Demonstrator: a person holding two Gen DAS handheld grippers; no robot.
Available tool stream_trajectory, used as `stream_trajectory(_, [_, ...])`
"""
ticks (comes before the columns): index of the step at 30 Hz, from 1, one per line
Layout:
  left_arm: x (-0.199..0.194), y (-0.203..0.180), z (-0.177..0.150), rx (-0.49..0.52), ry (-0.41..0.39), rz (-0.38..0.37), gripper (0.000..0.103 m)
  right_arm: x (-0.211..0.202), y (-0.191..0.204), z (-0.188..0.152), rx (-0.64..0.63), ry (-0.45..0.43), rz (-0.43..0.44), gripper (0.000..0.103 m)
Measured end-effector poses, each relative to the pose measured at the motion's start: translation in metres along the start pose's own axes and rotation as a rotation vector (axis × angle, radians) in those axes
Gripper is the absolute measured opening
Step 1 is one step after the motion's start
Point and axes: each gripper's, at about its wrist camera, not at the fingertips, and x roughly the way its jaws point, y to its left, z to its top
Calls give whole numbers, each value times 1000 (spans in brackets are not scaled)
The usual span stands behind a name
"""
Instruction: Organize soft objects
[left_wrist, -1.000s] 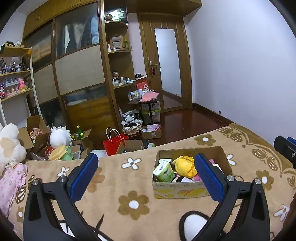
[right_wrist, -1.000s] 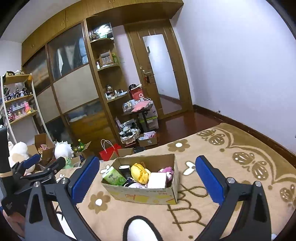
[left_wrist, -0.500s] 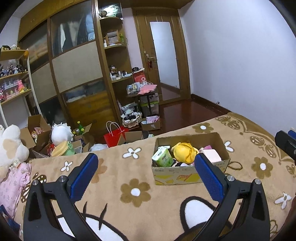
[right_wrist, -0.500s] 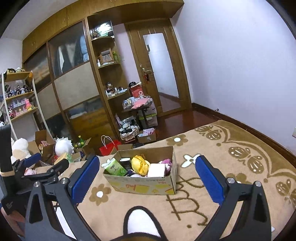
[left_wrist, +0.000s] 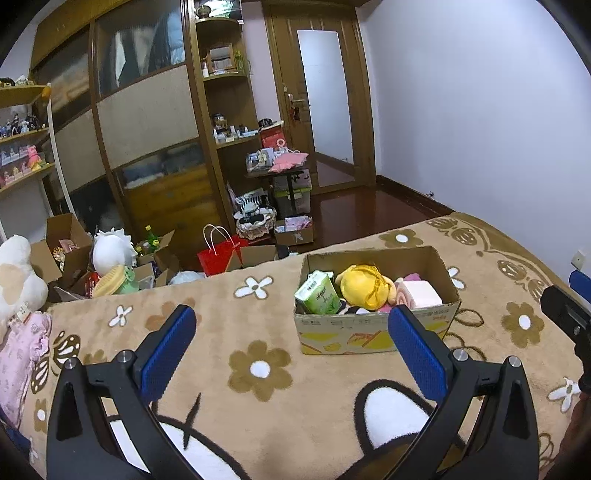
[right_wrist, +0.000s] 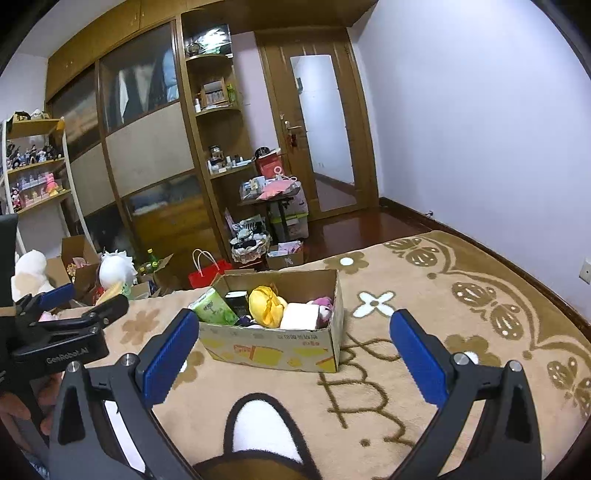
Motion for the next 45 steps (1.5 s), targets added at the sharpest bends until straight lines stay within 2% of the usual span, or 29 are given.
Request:
stream_trajectory(6, [9,-3,-6,2,25,-13,103,2,1,-1,0,5,-2,103])
stream_trajectory(19, [13,-2,-9,14,19,11,103,4,-1,-4,8,4,-12,103])
stream_trajectory(45, [18,-4,-11,37,45,-6,103,2,-2,-10,16,4,-28,103])
